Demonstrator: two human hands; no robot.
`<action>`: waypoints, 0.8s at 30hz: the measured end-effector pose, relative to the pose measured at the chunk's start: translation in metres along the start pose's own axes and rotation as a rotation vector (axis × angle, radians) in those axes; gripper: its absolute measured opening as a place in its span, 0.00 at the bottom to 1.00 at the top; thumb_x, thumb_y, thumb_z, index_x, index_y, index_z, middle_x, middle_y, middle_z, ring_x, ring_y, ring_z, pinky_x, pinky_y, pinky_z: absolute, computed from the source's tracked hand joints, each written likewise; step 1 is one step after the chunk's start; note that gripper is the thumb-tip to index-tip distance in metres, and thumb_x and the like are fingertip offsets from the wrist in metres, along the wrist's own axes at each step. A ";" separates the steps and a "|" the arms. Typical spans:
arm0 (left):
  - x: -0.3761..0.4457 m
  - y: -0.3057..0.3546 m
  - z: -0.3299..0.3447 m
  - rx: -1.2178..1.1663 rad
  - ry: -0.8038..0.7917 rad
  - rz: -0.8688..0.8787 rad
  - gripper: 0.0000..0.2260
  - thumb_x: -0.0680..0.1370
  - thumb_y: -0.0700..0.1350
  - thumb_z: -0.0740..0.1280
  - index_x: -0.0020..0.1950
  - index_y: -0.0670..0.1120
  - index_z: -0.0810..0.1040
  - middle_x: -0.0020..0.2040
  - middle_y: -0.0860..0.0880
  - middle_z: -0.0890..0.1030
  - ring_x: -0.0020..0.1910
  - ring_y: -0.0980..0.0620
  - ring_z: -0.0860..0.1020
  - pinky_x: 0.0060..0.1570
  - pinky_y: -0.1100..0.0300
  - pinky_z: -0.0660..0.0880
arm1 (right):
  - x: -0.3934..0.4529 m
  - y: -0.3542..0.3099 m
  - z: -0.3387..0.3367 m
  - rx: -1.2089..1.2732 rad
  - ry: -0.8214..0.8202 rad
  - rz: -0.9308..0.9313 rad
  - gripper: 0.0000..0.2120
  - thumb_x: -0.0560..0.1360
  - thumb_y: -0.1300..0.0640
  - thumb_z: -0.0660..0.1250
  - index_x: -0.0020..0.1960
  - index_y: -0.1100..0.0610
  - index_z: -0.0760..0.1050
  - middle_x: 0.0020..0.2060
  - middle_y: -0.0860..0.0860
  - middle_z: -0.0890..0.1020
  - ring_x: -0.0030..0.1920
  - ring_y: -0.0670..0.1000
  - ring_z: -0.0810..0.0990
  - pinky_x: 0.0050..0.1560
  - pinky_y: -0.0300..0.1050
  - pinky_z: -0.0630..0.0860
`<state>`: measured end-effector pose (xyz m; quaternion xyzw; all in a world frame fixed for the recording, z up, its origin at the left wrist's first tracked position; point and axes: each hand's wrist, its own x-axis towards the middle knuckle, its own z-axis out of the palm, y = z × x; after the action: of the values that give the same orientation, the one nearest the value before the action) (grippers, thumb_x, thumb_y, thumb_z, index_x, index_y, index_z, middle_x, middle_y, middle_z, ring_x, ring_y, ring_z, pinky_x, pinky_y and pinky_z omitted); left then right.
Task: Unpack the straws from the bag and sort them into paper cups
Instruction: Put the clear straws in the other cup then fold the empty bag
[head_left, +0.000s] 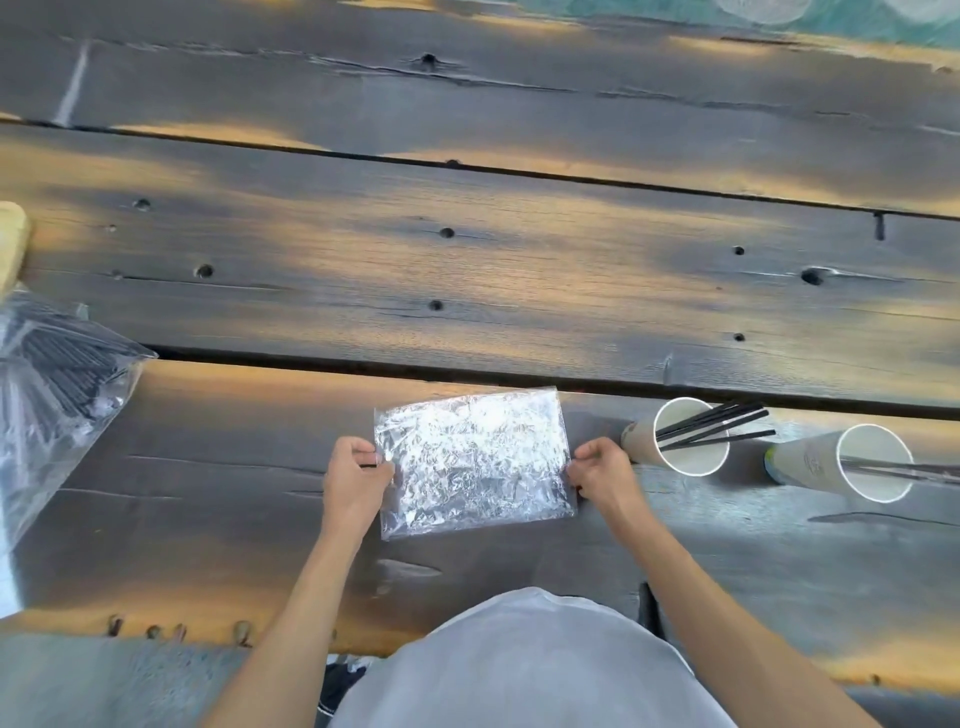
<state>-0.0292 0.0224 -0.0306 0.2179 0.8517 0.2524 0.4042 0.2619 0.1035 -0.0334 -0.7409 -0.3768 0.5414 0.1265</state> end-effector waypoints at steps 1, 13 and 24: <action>0.001 0.000 0.001 0.044 0.014 0.019 0.10 0.77 0.40 0.72 0.54 0.45 0.73 0.53 0.48 0.79 0.48 0.50 0.78 0.43 0.57 0.71 | -0.001 0.001 0.000 -0.046 0.015 -0.014 0.09 0.71 0.71 0.65 0.46 0.59 0.70 0.36 0.54 0.76 0.32 0.50 0.75 0.32 0.40 0.71; -0.016 0.010 0.024 -0.116 -0.776 -0.157 0.08 0.82 0.41 0.66 0.54 0.39 0.82 0.49 0.38 0.86 0.47 0.45 0.87 0.48 0.56 0.83 | -0.031 -0.016 0.055 -0.080 -0.587 0.095 0.08 0.78 0.58 0.63 0.51 0.60 0.78 0.39 0.54 0.86 0.35 0.50 0.83 0.37 0.41 0.79; -0.005 -0.040 -0.002 -0.224 -0.632 -0.238 0.10 0.84 0.43 0.63 0.58 0.40 0.81 0.50 0.40 0.87 0.50 0.44 0.86 0.54 0.53 0.81 | -0.013 0.014 0.019 -0.054 -0.381 0.269 0.10 0.76 0.59 0.62 0.52 0.62 0.80 0.41 0.58 0.88 0.40 0.53 0.87 0.40 0.43 0.81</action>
<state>-0.0345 -0.0116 -0.0508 0.1388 0.6711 0.2159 0.6955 0.2487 0.0809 -0.0399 -0.6721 -0.3061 0.6730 -0.0402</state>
